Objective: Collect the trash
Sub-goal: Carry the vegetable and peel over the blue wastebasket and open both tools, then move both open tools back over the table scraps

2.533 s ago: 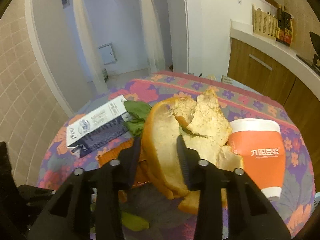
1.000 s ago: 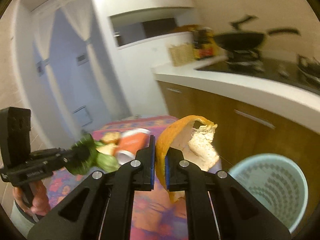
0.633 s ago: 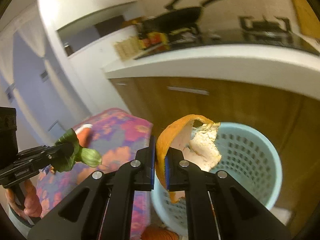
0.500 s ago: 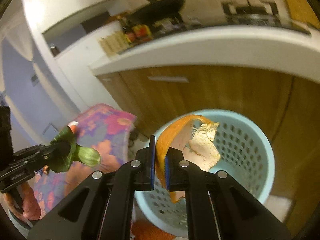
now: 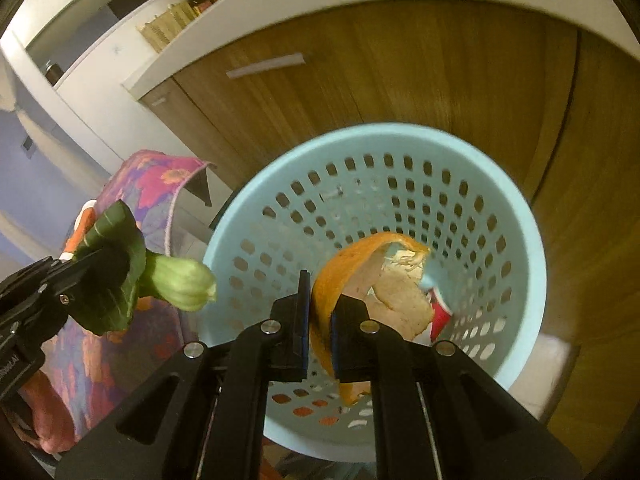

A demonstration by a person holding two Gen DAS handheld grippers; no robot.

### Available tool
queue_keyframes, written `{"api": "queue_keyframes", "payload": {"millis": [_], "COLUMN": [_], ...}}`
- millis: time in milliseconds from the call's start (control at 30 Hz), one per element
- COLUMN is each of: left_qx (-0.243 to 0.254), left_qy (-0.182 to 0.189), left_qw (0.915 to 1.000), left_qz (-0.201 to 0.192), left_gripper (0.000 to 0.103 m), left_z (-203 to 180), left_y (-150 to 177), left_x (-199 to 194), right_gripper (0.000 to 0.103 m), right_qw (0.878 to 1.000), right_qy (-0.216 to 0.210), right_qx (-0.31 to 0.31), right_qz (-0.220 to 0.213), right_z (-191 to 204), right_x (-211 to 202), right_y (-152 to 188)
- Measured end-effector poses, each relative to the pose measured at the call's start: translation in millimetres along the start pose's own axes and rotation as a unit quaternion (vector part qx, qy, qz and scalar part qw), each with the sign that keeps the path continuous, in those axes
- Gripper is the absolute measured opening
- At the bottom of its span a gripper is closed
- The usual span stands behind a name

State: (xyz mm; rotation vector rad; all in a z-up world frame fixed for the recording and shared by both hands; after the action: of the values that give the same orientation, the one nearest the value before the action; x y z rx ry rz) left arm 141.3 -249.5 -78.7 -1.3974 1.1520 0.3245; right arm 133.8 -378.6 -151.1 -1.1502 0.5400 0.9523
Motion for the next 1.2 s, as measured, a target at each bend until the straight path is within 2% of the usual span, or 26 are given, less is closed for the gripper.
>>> {"api": "queue_keyframes", "payload": {"millis": [67, 100, 133, 167, 200, 400, 733, 1067, 1200], "left_qx": [-0.002, -0.004, -0.005, -0.006, -0.008, -0.02, -0.048, -0.096, -0.117], "left_qy": [0.004, 0.003, 0.0, -0.002, 0.001, 0.001, 0.006, 0.001, -0.009], "left_qw": [1.0, 1.0, 1.0, 1.0, 1.0, 0.9997, 0.997, 0.9874, 0.9814], "left_qz": [0.004, 0.003, 0.0, -0.001, -0.001, -0.013, -0.061, -0.126, -0.152], "left_gripper": [0.016, 0.027, 0.033, 0.034, 0.035, 0.038, 0.039, 0.043, 0.049], "left_z": [-0.4, 0.1, 0.6, 1.2, 2.8, 12.8, 36.4, 80.8, 105.8], "left_y": [0.3, 0.6, 0.4, 0.3, 0.9, 1.0, 1.7, 3.8, 8.2], "left_x": [2.9, 3.4, 3.6, 3.5, 2.4, -11.1, -58.4, -123.2, -151.0], "right_gripper": [0.014, 0.022, 0.027, 0.029, 0.031, 0.031, 0.031, 0.031, 0.031], "right_qw": [1.0, 1.0, 1.0, 1.0, 1.0, 1.0, 0.998, 0.991, 0.988], "right_qy": [-0.003, -0.004, -0.005, -0.005, -0.004, -0.008, -0.04, -0.064, -0.074], "right_qx": [0.008, 0.011, 0.012, 0.013, 0.014, 0.006, -0.033, -0.094, -0.116], "right_qz": [0.01, 0.013, 0.013, 0.012, 0.009, -0.004, -0.047, -0.067, -0.066], "right_z": [-4.2, -5.2, -6.3, -6.8, -7.0, 0.0, 43.8, 108.4, 133.2], "right_x": [0.8, 1.2, -0.1, -1.7, -4.4, -19.9, -44.5, -52.7, -52.0], "right_y": [2.2, 1.8, 2.9, 3.4, 3.7, -2.8, -16.3, -26.3, -28.2]}}
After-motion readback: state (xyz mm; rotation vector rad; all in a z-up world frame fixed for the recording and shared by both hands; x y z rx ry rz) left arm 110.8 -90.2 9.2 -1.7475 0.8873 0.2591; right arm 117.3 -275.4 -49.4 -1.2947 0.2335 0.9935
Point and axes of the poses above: each gripper's, at about its wrist camera, not at the fingertips, and x roughly the way its jaws point, z to its left, y to its underside, the point moved 5 cm from there along x, roughly the way its jaws point, and after that the axes turned 9 degrees about -x, right-handed, at the moved point
